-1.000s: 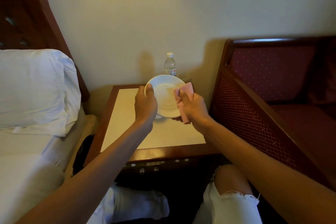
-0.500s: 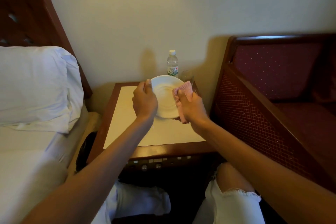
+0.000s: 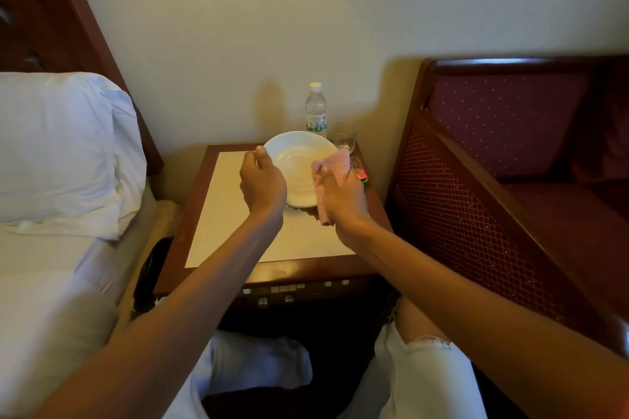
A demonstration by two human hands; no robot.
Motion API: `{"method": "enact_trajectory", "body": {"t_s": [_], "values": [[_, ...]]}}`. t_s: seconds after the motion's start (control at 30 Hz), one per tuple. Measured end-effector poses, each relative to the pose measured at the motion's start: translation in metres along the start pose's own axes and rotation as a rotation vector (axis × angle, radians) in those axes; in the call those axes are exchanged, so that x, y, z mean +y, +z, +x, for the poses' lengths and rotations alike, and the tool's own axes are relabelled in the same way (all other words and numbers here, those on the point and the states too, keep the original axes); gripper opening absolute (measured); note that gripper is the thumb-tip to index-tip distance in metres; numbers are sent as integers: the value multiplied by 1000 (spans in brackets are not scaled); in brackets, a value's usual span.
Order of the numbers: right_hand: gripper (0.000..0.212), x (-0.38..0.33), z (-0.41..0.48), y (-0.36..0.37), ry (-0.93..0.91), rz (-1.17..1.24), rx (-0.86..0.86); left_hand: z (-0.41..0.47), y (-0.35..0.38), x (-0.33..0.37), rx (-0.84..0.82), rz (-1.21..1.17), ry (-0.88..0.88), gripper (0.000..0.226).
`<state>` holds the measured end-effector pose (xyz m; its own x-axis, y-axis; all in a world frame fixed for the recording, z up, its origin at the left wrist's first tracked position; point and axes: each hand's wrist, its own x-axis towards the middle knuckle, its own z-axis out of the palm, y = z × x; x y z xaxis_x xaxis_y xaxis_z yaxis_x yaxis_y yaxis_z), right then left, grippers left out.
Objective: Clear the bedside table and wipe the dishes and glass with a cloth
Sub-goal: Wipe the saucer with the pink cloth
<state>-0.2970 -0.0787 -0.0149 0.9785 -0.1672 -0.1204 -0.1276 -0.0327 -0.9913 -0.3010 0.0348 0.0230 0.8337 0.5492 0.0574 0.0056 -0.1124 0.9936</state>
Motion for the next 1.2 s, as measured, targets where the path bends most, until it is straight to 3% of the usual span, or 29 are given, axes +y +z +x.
{"method": "enact_trajectory", "body": {"t_s": [0.07,0.17,0.23,0.33,0.47,0.53,0.63,0.7,0.77,0.8,0.87,1.0,1.1,1.2], "values": [[47,-13,6,-18,-23,-74,-70,5,-8,0,-156,-27,-70,19],[34,-40,13,-51,-152,-312,-312,12,-22,7,-418,-33,-217,18],[29,-53,11,-60,-211,-408,-434,14,-22,9,-483,32,-173,22],[26,-54,3,-46,-210,-339,-294,14,-10,10,-314,84,32,34],[40,-25,-13,-2,-43,91,73,7,9,23,-4,-52,-32,39],[43,-19,-12,1,-17,202,104,9,10,20,-85,-36,-52,38],[45,-24,7,-23,19,218,32,12,-7,19,-427,122,-45,31],[48,-30,19,-43,62,167,34,13,-23,18,-599,308,130,45],[53,-34,28,-55,110,117,29,17,-33,17,-672,502,473,67],[54,-35,31,-58,137,98,22,17,-36,17,-690,608,627,69],[53,-35,35,-62,194,101,-8,21,-36,17,-702,767,823,52],[49,-31,33,-58,282,183,-106,32,-29,8,-735,824,1029,27],[41,-24,34,-57,314,331,-100,36,-26,5,-786,761,1056,24],[38,-20,33,-60,271,379,-45,34,-24,4,-738,614,1077,19]]}}
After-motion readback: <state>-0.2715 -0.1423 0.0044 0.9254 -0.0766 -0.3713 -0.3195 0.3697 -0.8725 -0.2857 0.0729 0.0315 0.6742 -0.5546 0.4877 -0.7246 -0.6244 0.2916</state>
